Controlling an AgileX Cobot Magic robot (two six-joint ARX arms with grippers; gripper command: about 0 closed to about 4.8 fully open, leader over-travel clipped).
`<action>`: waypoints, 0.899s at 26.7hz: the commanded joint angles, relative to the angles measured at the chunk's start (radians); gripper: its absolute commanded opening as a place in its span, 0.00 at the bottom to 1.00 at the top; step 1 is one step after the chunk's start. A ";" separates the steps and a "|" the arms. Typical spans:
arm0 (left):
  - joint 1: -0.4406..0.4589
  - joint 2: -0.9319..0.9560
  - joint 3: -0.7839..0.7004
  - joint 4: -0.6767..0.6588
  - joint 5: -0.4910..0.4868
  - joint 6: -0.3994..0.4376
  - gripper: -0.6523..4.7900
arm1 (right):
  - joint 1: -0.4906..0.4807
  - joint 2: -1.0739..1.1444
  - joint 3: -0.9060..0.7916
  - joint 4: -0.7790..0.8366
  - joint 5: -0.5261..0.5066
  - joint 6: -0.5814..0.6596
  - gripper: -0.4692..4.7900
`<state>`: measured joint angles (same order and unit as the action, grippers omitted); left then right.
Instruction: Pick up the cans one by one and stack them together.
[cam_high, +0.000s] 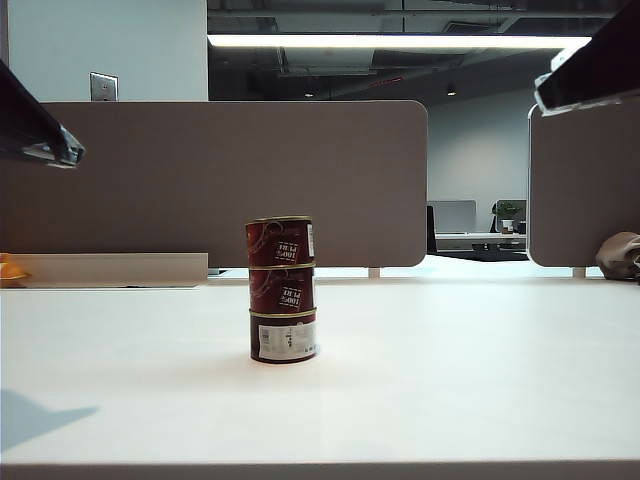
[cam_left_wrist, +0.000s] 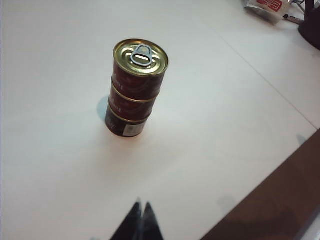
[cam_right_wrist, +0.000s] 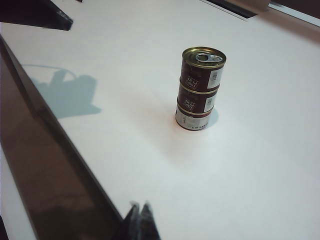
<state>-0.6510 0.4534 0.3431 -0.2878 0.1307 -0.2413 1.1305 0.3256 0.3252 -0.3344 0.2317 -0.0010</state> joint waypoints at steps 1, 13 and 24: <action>0.001 0.000 0.002 0.013 0.004 -0.002 0.11 | -0.001 -0.002 0.003 0.014 0.001 0.000 0.08; 0.019 -0.002 0.002 0.013 0.007 -0.002 0.11 | -0.066 -0.002 0.002 0.014 -0.010 0.000 0.08; 0.331 -0.105 0.002 0.012 0.049 -0.002 0.11 | -0.519 -0.014 0.001 0.014 -0.006 0.000 0.08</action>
<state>-0.3431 0.3679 0.3431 -0.2886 0.1749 -0.2417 0.6605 0.3191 0.3225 -0.3336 0.2211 -0.0010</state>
